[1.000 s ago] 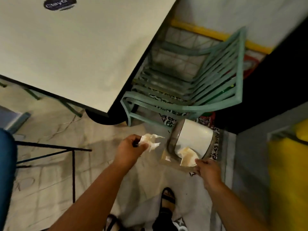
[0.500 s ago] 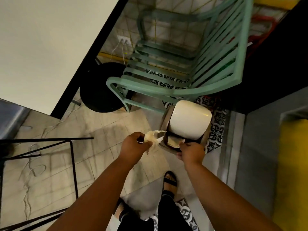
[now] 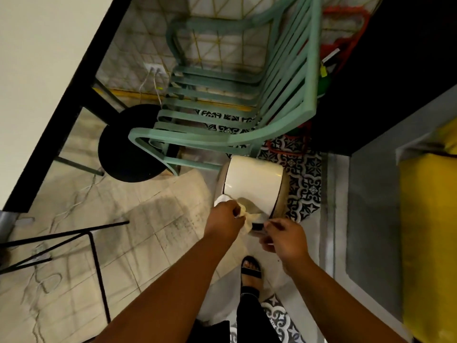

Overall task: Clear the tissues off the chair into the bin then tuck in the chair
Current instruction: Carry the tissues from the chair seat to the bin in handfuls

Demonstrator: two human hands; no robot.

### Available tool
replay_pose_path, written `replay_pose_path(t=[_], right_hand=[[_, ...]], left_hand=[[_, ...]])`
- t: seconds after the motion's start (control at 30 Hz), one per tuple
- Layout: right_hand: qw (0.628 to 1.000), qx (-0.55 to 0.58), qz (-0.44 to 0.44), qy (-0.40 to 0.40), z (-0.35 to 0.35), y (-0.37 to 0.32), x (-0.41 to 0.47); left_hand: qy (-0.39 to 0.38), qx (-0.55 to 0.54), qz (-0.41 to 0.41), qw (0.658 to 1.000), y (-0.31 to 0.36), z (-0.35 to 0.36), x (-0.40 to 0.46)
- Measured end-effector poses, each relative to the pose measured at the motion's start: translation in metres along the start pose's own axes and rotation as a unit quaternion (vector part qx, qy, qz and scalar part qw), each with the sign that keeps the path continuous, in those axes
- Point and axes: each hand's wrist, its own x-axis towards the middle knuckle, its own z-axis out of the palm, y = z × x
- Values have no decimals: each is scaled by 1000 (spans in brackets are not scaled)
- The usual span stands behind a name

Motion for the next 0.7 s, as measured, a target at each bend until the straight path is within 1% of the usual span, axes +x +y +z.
replay_pose_path(t=[0.1,0.17,0.3,0.4,0.57,0.63,0.7], right_hand=[[1000,22,-5,10,-14,4,-2],[1000,24,1,11,-21,5,1],[999,30,20,18,-34,8,5],[1000,21,17,16,-35,10,0],[999,-24,12,-29,-14,-1,-10],[997,-54,-1,-48,2,-8,-14],[994,-88,-16,-70,27,-16,-20]], left_hand=[[-11,28,2,1000,14,16,15],[-22,21,1,1000,21,25,25],[-91,38,-9,995,32,44,31],[-111,9,-17,994,26,45,24],[-110,-34,-15,993,11,18,3],[-94,-58,-18,994,2,-1,-7],[-57,-84,-23,995,-14,-25,-20]])
